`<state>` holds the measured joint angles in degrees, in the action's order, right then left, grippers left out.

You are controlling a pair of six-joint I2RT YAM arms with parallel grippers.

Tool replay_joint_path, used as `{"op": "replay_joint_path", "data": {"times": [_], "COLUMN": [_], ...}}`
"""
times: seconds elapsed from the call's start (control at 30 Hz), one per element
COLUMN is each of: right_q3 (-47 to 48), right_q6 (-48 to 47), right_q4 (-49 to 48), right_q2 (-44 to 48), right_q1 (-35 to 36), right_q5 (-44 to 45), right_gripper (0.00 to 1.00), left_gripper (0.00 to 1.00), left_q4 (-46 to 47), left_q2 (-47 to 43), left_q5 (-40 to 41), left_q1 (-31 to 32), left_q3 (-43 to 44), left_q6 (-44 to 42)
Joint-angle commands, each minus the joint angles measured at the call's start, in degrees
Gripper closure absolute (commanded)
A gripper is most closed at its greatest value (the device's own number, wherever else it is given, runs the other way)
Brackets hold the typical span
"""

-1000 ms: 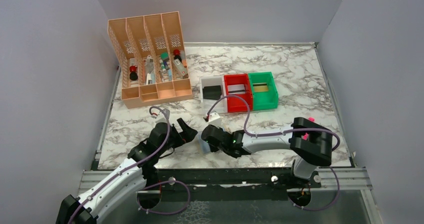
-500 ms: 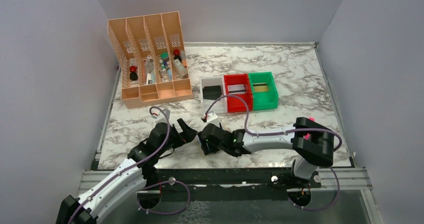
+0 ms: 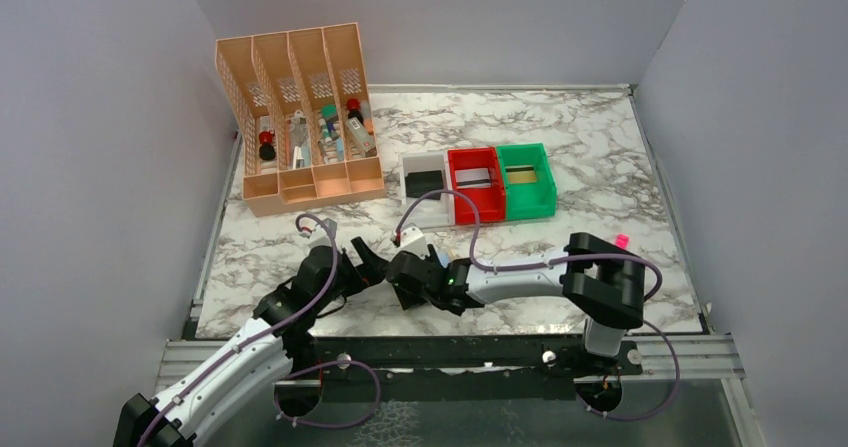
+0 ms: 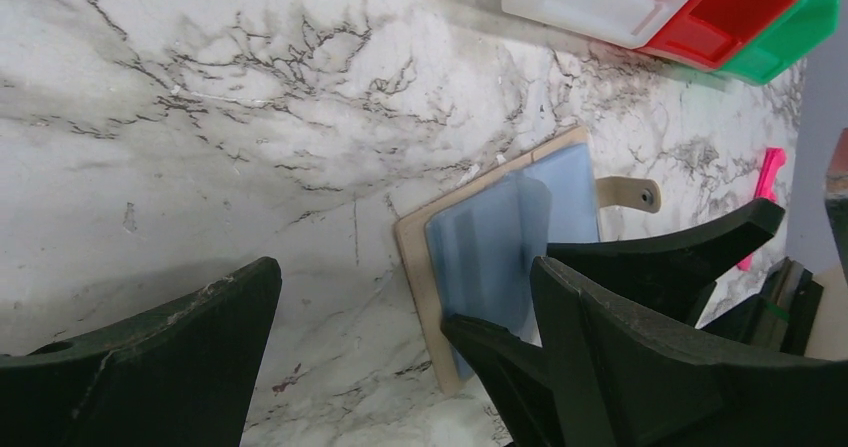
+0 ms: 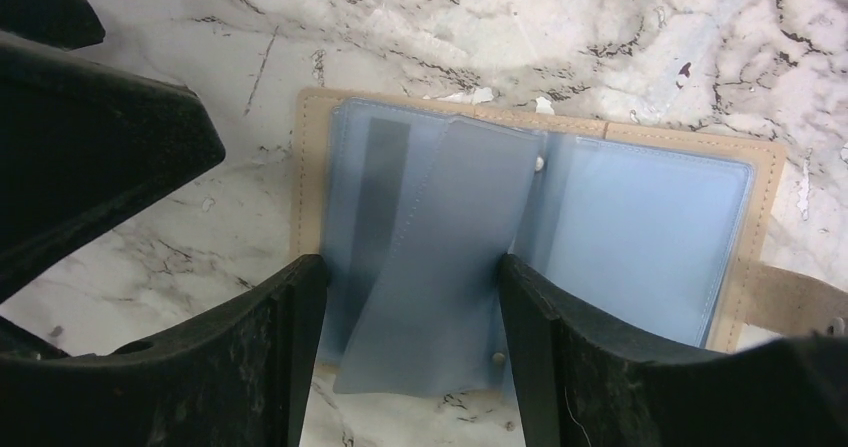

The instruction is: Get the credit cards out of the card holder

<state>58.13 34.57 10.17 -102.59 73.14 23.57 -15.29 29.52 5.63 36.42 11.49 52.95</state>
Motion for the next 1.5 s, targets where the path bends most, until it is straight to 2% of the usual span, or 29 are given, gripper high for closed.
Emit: {"op": "replay_joint_path", "data": {"times": [0.0,0.07,0.2,0.33,0.5,0.7,0.77,0.9,1.07,1.17,1.3,1.47], "right_q3": [-0.36,-0.78,-1.41,-1.50,-2.13,-2.68,-3.11,-3.45,-3.63,-5.89,-10.05,-14.15], "right_q6": [1.04,1.45,1.97,2.10,2.17,1.79,1.72,2.08,2.79,3.92,6.54,10.24], "right_q4": [6.21,5.75,4.03,2.82,1.50,-0.34,-1.22,-1.16,-0.95,-3.52,-8.77,-13.53], "right_q2": [-4.70,-4.62,-3.67,-2.58,-0.39,2.06,2.98,3.87,5.30,7.40,10.58,12.78], "right_q1": [0.85,0.86,0.86,0.84,0.78,0.47,0.06,-0.53,-1.08,-1.95,-4.42,-7.95], "right_q5": [6.88,6.75,5.68,5.03,2.67,-0.52,-1.77,-0.92,-1.19,-4.02,-10.13,-16.06], "right_gripper": [0.33,0.39,0.57,0.62,0.63,0.45,0.44,0.56,0.59,0.63,0.74,0.83], "left_gripper": [0.01,0.01,0.01,0.01,0.01,0.01,0.01,0.01,0.01,0.01,0.01,0.01], "left_q4": [1.20,1.30,1.62,1.82,2.02,2.14,2.14,1.82,1.73,2.05,3.97,11.26], "left_q2": [0.60,0.79,1.11,1.31,1.41,1.14,1.02,0.49,-0.25,-0.23,0.66,3.38], "left_q5": [0.44,0.50,0.44,0.35,0.02,-0.17,-0.33,-0.44,-0.43,-0.92,-3.17,-9.77], "left_q1": [-0.04,-0.04,-0.04,-0.04,-0.04,0.00,-0.04,-0.04,-0.04,-0.04,-0.04,-0.03], "left_q3": [-0.15,-0.22,-0.09,-0.06,-0.24,-0.46,-0.54,-0.51,-0.75,-0.72,-0.72,-1.43], "left_q6": [0.31,0.31,0.31,0.40,0.40,0.40,0.40,0.31,0.49,0.28,-0.96,-2.70]}}
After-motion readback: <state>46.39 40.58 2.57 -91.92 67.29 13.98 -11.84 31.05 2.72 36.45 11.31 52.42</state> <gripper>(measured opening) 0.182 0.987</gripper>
